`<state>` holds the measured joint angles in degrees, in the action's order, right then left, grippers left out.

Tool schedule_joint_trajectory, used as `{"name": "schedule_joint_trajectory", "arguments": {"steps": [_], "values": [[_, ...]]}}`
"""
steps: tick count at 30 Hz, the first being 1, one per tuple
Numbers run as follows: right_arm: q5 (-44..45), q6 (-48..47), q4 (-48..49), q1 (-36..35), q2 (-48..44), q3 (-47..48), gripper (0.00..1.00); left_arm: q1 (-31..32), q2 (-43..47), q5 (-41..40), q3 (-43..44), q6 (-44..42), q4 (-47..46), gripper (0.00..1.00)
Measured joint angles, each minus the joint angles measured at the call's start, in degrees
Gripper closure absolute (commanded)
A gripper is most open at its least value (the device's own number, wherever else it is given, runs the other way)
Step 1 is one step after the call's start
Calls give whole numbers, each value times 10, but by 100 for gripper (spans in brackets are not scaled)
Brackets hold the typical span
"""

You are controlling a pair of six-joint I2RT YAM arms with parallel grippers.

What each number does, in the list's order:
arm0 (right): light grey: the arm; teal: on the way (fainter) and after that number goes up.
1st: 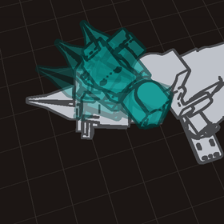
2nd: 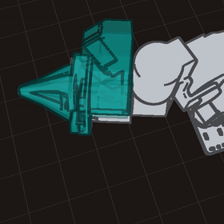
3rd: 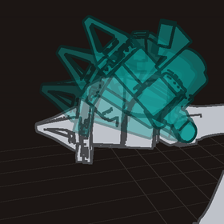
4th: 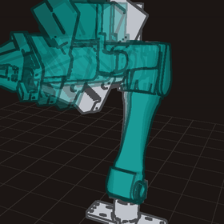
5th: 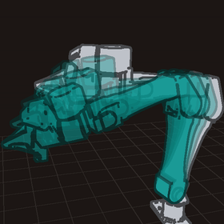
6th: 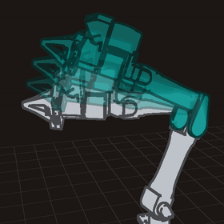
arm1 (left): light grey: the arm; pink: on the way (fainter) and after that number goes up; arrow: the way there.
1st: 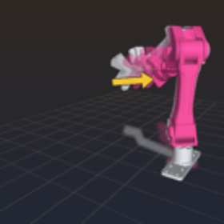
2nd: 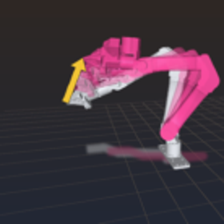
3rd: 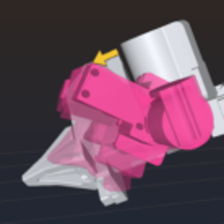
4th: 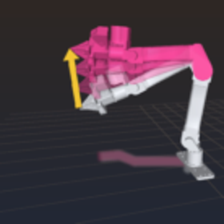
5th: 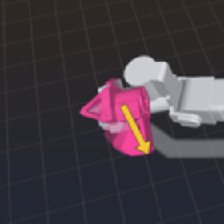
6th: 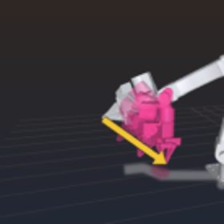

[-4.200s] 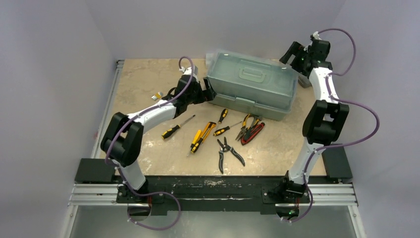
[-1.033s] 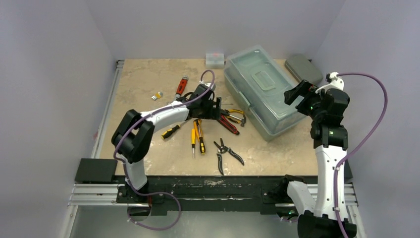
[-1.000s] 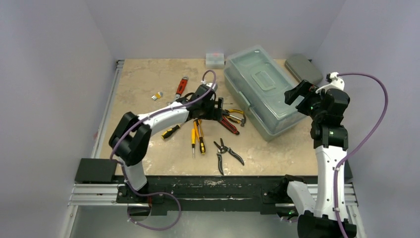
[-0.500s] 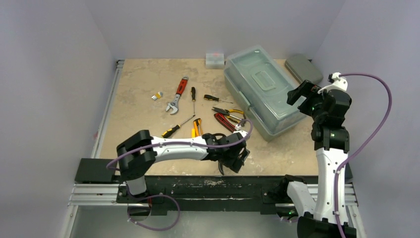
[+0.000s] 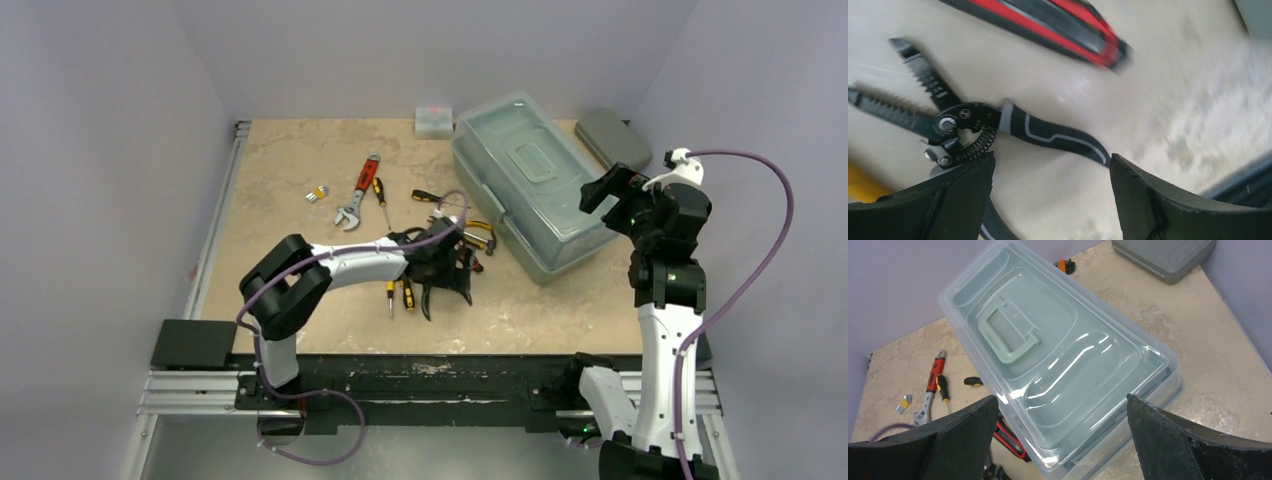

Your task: Pack the tool kit

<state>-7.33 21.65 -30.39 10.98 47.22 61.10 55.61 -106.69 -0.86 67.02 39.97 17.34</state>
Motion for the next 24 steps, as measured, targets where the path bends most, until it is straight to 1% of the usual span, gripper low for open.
{"name": "schedule_joint_trajectory", "arguments": {"steps": [4, 5, 6, 9, 12, 15, 17, 20, 24], "values": [[2, 0, 3, 0, 5, -5, 1, -101, 1, -17, -4, 5, -14, 15], [1, 1, 6, 0, 15, -7, 1, -130, 1, -22, -4, 5, -17, 13], [2, 2, 8, 0, 25, -7, 1, -152, 0, -28, -3, 5, -17, 14], [9, 4, 19, 0, 62, -7, 1, -194, -4, -60, 10, 3, 2, 14], [26, 1, 25, 0, 124, -2, 1, -209, -9, -87, 27, -5, 40, 15], [38, -8, 30, 0, 193, 40, 1, -207, -6, -88, 37, -17, 66, 15], [38, -16, 28, 0, 234, 72, 1, -205, 8, -71, 33, -24, 71, 15], [27, -30, 23, 5, 287, 111, 1, -203, 59, -19, 3, -35, 54, 15], [-25, -49, 23, 23, 342, 134, 2, -202, 139, 54, -31, -36, 14, 15]]}}
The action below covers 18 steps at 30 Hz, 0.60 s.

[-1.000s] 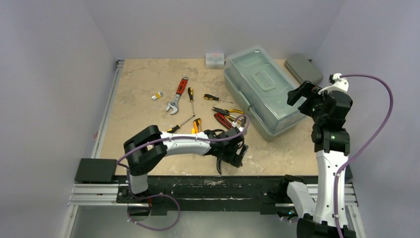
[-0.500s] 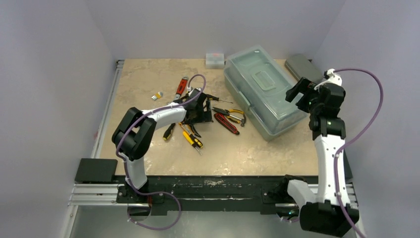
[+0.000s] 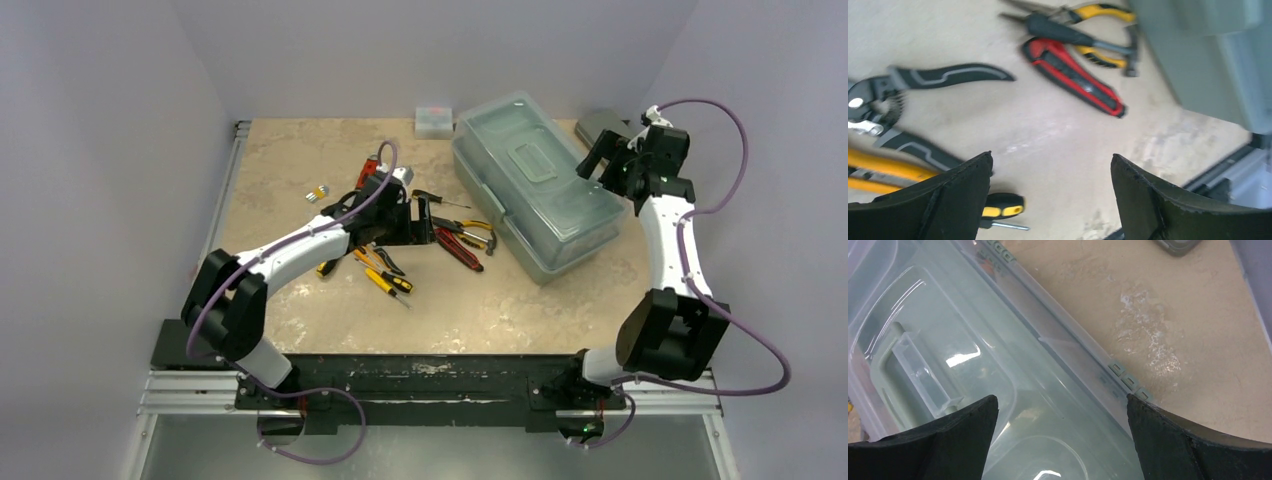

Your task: Pack the tool kit

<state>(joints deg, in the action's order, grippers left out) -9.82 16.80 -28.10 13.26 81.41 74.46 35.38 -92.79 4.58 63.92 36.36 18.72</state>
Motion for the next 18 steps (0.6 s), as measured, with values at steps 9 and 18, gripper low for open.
{"name": "schedule_joint_trajectory", "arguments": {"steps": [9, 18], "values": [[-78, -8, 63, -7, -94, -125, 6, 0, 27, 108, -2, 24, -87, 8], [-82, 14, -13, -49, -279, -234, 5, 0, 24, 134, -17, 68, -137, 7]]}}
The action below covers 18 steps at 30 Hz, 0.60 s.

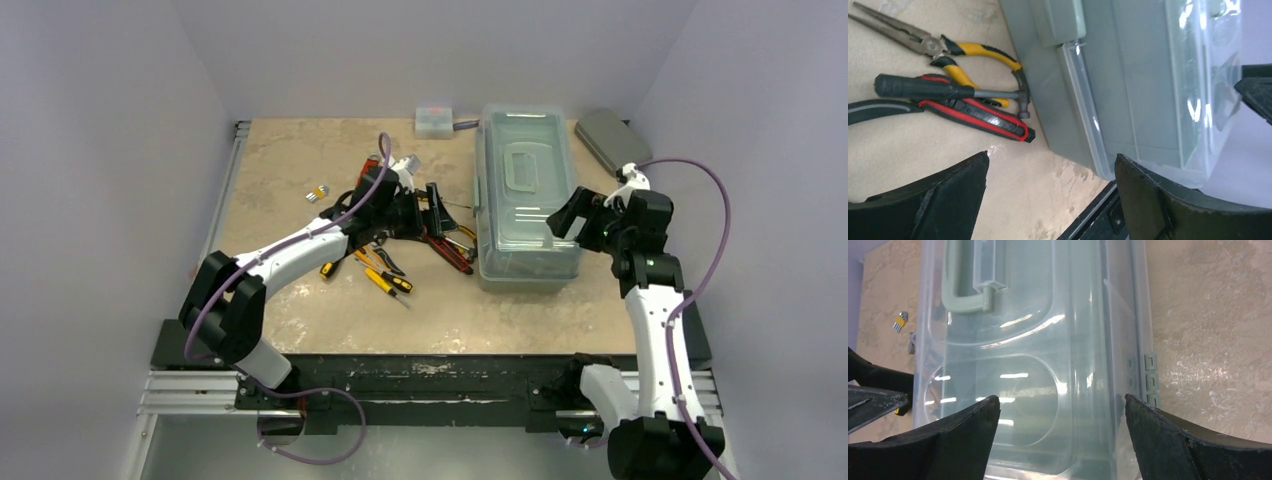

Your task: Pack the tool kit

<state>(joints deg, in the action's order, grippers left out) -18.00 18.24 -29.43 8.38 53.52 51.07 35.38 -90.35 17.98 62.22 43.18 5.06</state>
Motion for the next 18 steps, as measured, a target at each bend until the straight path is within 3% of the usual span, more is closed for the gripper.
{"name": "schedule_joint_trajectory", "arguments": {"steps": [7, 18], "values": [[10, 10, -30, -1, 13, 46, 2, -21, -40, 58, 8, 55, -96, 0], [4, 16, -15, -1, 182, 169, 5, -40, -249, 135, 108, 212, -284, 3]]}}
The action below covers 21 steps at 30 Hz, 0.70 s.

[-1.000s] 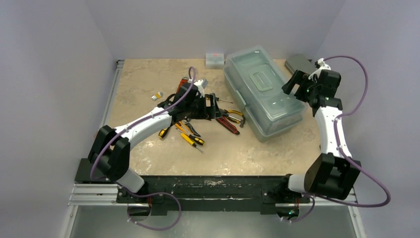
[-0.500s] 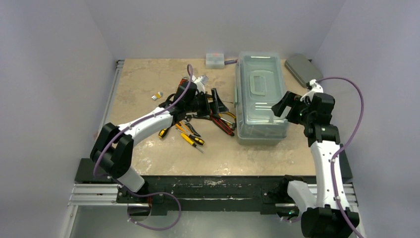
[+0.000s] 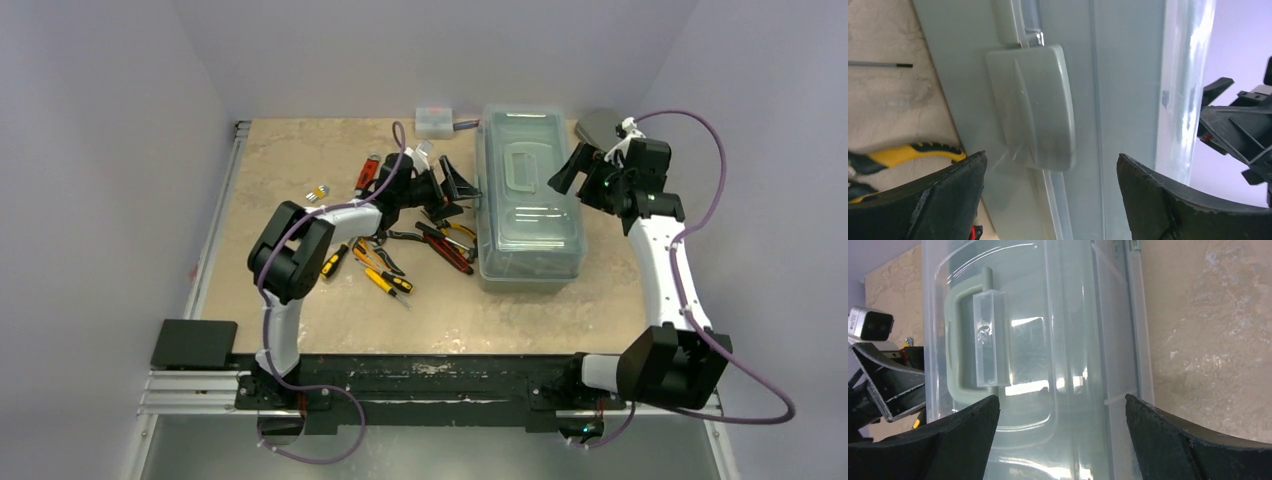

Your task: Pack the tool kit

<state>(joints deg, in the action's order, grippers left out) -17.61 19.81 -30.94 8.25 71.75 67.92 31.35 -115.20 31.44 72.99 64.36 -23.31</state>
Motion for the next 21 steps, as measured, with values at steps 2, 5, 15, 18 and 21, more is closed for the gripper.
{"name": "schedule_joint_trajectory", "arguments": {"steps": [2, 5, 15, 18, 21], "values": [[-10, 0, 6, -1, 28, 10, 5, -1, -33, 14, 20, 24, -27, 4], [-25, -3, 7, -5, 61, 24, 3, -7, -68, 29, 42, 52, -62, 6], [30, -19, 20, -42, 115, 60, 1, -18, -135, 51, 63, 145, -172, 9], [35, -17, 28, -44, 123, 61, 1, -18, -148, 54, 63, 171, -202, 10], [36, -15, 34, -45, 124, 61, 3, -18, -162, 58, 64, 201, -237, 14]]}}
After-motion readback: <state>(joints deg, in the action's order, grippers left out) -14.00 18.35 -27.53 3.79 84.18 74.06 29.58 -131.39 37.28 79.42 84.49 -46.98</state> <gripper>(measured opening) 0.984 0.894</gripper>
